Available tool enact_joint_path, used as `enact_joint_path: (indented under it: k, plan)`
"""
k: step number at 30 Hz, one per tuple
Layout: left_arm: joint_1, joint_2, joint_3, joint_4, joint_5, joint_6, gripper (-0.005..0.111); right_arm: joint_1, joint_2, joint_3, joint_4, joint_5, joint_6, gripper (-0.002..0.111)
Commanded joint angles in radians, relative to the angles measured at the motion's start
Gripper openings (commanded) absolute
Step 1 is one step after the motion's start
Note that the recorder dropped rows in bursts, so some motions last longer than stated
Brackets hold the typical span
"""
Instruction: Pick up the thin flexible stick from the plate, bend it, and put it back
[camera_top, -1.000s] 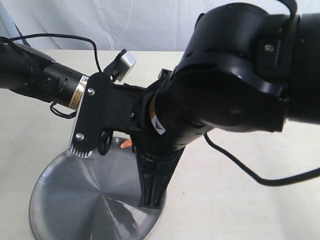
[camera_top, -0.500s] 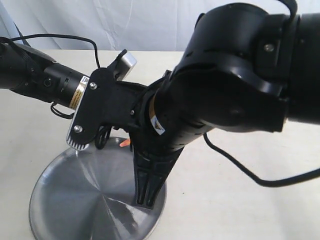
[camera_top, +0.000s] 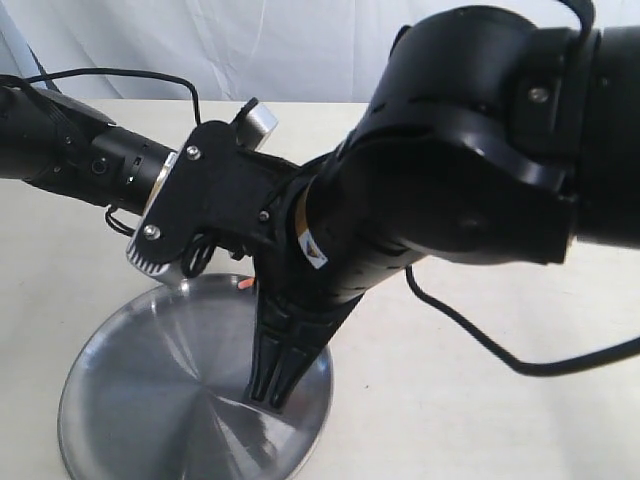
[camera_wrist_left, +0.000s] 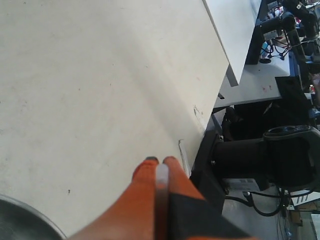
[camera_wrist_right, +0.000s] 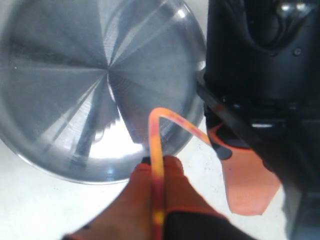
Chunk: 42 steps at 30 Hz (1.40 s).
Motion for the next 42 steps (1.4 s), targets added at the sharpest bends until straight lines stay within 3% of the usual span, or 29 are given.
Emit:
enact_joint_path:
  k: [1,16,31,33,38,42]
  plan:
    - [-0.012,0.003,-0.002,-0.011,-0.034,0.014,0.0,-0.004,-0.007,-0.001,-0.013,-0.028,0.039,0.0]
    - [-0.012,0.003,-0.002,0.015,-0.021,0.026,0.0,-0.004,-0.007,-0.001,0.131,-0.066,0.096,0.0]
    - [-0.012,0.003,-0.002,0.015,-0.037,0.042,0.0,-0.004,-0.007,-0.001,0.15,-0.017,0.119,0.0]
    - [-0.012,0.003,-0.002,0.015,-0.039,0.042,0.0,-0.004,-0.007,-0.001,0.15,-0.012,0.082,0.0]
    - [-0.012,0.003,-0.002,0.015,-0.062,-0.002,0.0,-0.004,-0.007,-0.001,0.15,0.069,-0.231,0.0]
    - [-0.011,0.003,-0.002,0.015,-0.062,-0.008,0.0,-0.004,-0.007,-0.001,0.01,0.165,-0.272,0.0]
